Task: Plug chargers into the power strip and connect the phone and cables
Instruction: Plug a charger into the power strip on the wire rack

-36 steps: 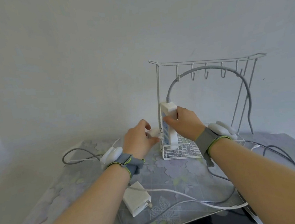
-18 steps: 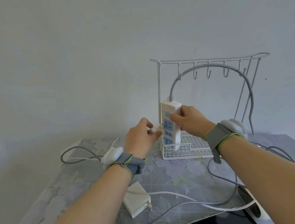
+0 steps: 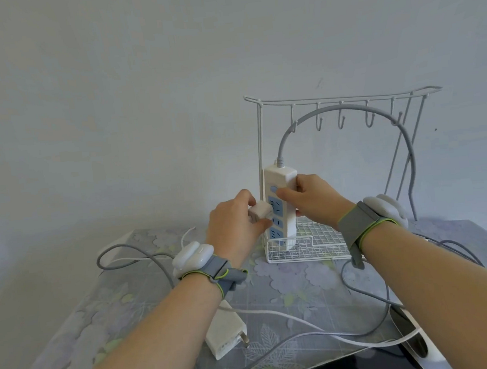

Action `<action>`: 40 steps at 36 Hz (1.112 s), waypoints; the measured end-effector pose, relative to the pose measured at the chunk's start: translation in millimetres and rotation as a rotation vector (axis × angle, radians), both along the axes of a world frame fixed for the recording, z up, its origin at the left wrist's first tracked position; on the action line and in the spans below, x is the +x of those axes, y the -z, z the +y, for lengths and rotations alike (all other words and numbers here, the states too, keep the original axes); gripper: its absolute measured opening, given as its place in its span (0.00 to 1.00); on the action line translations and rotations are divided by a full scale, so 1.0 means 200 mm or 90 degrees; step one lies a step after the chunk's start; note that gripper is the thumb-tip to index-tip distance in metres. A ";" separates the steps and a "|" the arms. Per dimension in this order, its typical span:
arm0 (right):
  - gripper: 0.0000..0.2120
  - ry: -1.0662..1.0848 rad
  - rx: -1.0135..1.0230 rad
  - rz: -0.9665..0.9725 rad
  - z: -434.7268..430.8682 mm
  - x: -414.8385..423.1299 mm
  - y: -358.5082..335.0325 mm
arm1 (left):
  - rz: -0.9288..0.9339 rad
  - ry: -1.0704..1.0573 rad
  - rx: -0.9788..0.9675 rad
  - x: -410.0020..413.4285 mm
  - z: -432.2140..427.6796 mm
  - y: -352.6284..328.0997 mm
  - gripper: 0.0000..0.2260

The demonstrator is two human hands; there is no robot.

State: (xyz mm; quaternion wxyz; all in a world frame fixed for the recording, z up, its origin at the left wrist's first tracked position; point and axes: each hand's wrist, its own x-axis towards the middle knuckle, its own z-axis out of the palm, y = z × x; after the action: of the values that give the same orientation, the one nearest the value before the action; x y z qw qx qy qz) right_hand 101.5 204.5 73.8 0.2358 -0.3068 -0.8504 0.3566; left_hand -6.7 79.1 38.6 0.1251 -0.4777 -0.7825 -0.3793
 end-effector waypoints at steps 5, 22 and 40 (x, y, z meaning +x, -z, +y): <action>0.21 -0.002 0.011 -0.006 0.00 0.00 -0.01 | -0.030 -0.015 0.001 0.01 0.02 -0.02 0.18; 0.19 0.003 0.072 -0.032 0.01 0.03 -0.01 | -0.075 0.002 -0.013 0.03 0.09 -0.04 0.18; 0.19 0.027 0.064 -0.014 -0.06 0.09 0.00 | -0.123 0.009 -0.143 0.00 -0.01 -0.03 0.30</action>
State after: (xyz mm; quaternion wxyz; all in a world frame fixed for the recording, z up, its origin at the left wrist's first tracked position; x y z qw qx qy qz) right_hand 119.6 192.0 73.7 0.2492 -0.3161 -0.8630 0.3051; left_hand -5.8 76.8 43.6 -0.0077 -0.4558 -0.8249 -0.3344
